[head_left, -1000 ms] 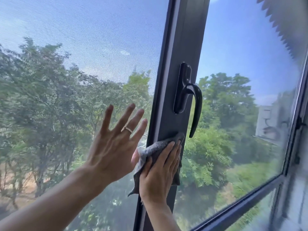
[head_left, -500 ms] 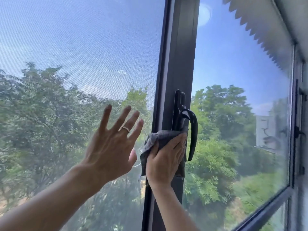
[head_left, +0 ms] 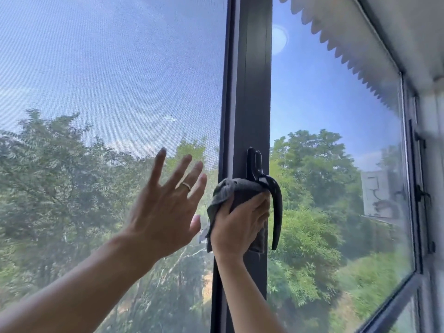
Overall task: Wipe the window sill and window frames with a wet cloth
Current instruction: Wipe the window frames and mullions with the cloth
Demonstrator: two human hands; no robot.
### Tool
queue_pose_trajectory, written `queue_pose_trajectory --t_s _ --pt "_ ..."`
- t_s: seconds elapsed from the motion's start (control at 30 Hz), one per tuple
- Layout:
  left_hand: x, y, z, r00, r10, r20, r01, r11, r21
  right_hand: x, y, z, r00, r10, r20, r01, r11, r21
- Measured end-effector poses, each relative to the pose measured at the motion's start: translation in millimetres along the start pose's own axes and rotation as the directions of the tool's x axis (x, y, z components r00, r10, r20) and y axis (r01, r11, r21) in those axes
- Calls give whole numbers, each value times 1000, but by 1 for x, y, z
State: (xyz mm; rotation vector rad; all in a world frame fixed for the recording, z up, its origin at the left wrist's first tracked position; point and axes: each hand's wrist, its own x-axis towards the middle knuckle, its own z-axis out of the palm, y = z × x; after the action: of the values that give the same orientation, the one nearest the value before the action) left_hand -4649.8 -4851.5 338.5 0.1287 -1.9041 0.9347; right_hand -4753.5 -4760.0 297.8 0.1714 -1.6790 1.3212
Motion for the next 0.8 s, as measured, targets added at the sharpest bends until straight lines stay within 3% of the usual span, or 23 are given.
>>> queue_pose_trajectory --t_s 0.13,0.27,0.33,0.4,0.5,0.57,0.7,0.8 --pt "-1 -3 -2 999 12 45 -10 998 -61 -27 27 2 987 -162 -4 160 980 -114" --pt "0 0 6 999 32 -29 -36 985 -166 8 8 15 1000 25 6 -25 999 -33" --pt "1 -1 8 997 36 -65 -47 982 -185 -11 13 11 983 -167 -73 152 973 -173" --pt "1 -3 7 996 32 -82 -49 975 -219 -38 36 10 883 -468 -46 439 856 -273" --pt "0 -5 9 994 19 -105 -44 970 -240 -14 46 5 731 -678 72 654 668 -353" --pt "2 -6 11 993 24 -116 -52 969 -243 27 11 1 723 -683 103 653 627 -425" --pt "2 -8 8 995 6 -99 -27 977 -212 50 -25 -7 824 -558 102 531 696 -483" --pt "0 -11 4 997 -4 -71 -11 978 -211 23 0 -28 792 -563 235 579 573 -580"
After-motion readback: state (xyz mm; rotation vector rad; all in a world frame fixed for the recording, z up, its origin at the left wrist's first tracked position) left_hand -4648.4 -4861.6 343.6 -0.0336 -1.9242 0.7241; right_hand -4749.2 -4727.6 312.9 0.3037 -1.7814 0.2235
